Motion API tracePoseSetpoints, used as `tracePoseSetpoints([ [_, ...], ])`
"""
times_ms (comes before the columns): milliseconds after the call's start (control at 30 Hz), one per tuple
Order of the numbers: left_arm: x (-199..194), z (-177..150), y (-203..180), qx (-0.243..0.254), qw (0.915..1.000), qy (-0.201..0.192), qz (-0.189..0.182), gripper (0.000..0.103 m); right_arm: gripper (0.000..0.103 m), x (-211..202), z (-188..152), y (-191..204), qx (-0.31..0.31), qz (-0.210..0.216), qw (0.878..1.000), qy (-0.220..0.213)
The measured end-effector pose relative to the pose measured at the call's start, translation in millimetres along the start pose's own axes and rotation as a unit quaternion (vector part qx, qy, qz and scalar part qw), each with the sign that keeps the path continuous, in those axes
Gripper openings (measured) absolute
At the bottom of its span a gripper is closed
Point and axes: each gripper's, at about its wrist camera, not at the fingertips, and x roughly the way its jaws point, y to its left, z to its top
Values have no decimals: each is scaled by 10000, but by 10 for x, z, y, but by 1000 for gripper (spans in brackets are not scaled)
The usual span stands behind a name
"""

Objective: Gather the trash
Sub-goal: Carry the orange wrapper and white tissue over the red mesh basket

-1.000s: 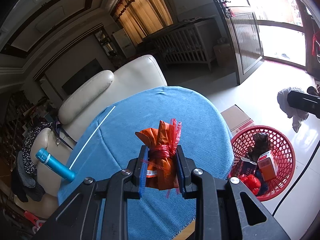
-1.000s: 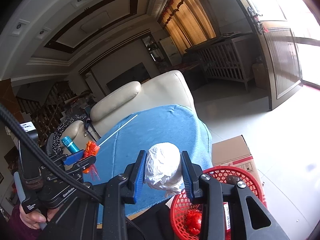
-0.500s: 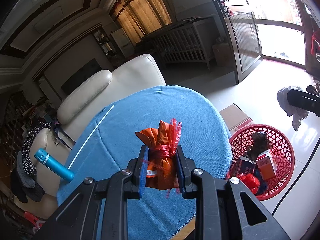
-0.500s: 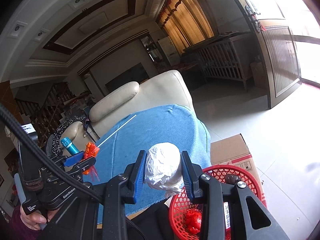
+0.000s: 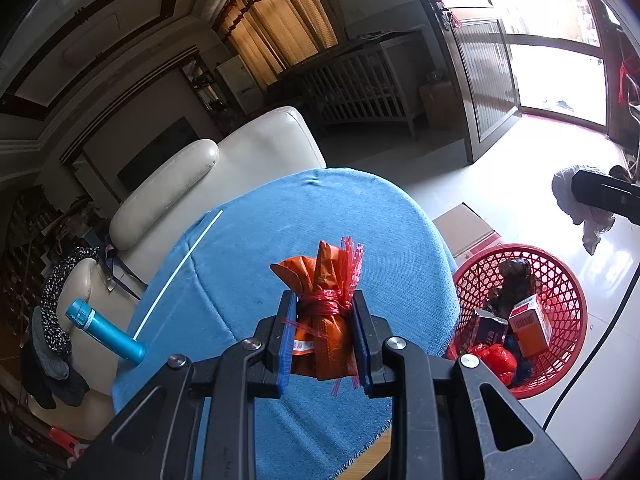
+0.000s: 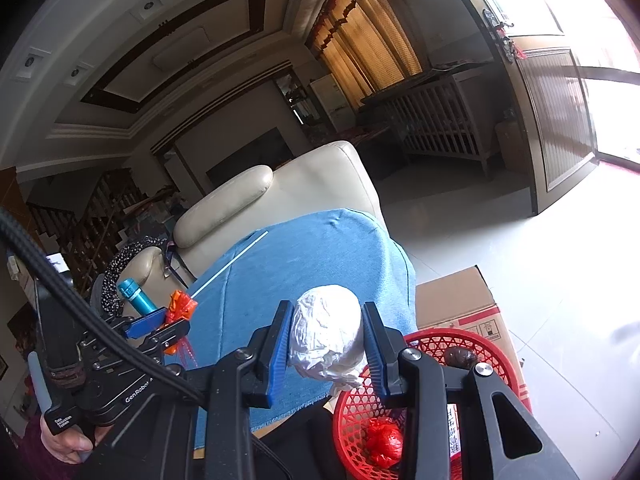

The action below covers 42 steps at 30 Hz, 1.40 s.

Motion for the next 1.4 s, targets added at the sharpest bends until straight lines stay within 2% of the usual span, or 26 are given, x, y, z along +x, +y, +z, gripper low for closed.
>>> tracePoseSetpoints([
  [1400, -4, 95, -234, 310, 9995, 12, -115, 28, 37, -149, 21, -224, 282, -134, 9995, -83],
])
